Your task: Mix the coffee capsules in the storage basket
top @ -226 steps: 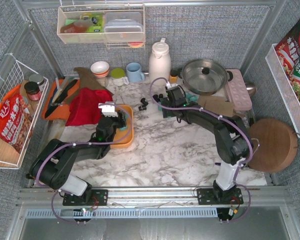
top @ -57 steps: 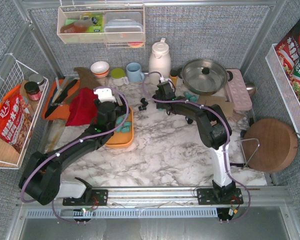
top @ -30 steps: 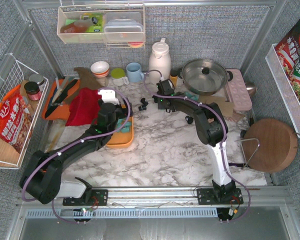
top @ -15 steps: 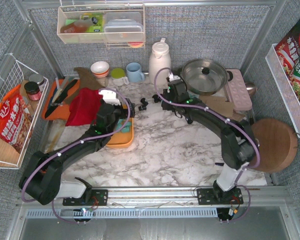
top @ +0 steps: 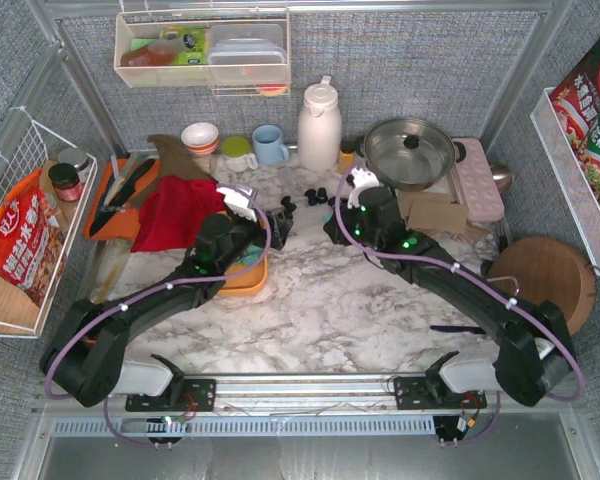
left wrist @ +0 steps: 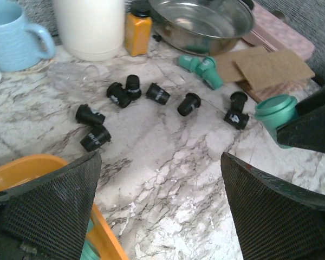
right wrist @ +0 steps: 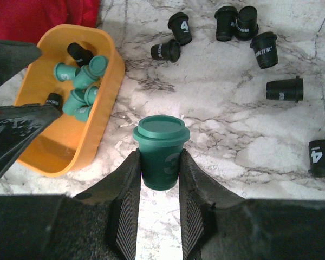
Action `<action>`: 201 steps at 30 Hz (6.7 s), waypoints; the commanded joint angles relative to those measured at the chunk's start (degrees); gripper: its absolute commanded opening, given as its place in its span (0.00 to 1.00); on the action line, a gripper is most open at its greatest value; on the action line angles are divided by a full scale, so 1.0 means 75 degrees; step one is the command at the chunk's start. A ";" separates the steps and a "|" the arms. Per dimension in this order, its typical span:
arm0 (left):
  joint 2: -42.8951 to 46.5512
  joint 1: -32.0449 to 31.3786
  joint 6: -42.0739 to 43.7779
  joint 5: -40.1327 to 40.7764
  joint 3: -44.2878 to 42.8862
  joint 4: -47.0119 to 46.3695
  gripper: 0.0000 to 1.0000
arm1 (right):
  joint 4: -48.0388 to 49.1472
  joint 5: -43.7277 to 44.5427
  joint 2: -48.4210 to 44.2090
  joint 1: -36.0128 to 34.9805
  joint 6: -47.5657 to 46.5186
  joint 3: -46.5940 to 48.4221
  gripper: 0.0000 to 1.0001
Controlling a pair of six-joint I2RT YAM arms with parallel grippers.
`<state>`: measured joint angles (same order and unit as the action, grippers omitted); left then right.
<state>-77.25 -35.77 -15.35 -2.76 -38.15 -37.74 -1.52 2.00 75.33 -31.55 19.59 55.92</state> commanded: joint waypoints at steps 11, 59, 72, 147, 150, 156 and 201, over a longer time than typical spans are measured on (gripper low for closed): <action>0.0115 -0.1115 0.3159 -0.1051 0.1796 -0.3218 0.99 | 0.1407 -0.1354 -0.1302 -0.0286 0.0282 -0.1397 0.09; 0.0513 -0.2177 0.5481 -0.0685 0.2556 -0.4086 0.85 | 0.1304 -0.2296 -0.0534 -0.1270 0.0797 -0.0722 0.10; 0.0573 -0.2201 0.5726 -0.0853 0.2567 -0.4030 0.48 | 0.1176 -0.2366 -0.0459 -0.1361 0.0784 -0.0622 0.17; -0.1128 0.1240 -0.1703 0.1722 -0.0161 0.0823 0.94 | -0.1719 0.0736 0.6244 0.3360 0.0666 0.4420 0.43; -0.1114 0.1238 -0.1709 0.1744 -0.0156 0.0836 0.94 | -0.2065 0.0938 0.6364 0.3283 0.0624 0.4596 0.35; -0.1126 0.1240 -0.1697 0.1765 -0.0152 0.0847 0.94 | -0.2428 0.1092 0.6576 0.3172 0.0531 0.4861 0.33; -0.0877 -0.0728 0.3475 -0.2409 0.1885 -0.4058 0.91 | 0.0981 -0.1765 -0.0244 -0.1151 0.1293 -0.0279 0.21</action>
<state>-83.79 -40.45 6.22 -22.50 -24.69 -63.51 2.17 -9.17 74.08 -38.52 28.36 53.87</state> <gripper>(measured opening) 0.913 0.324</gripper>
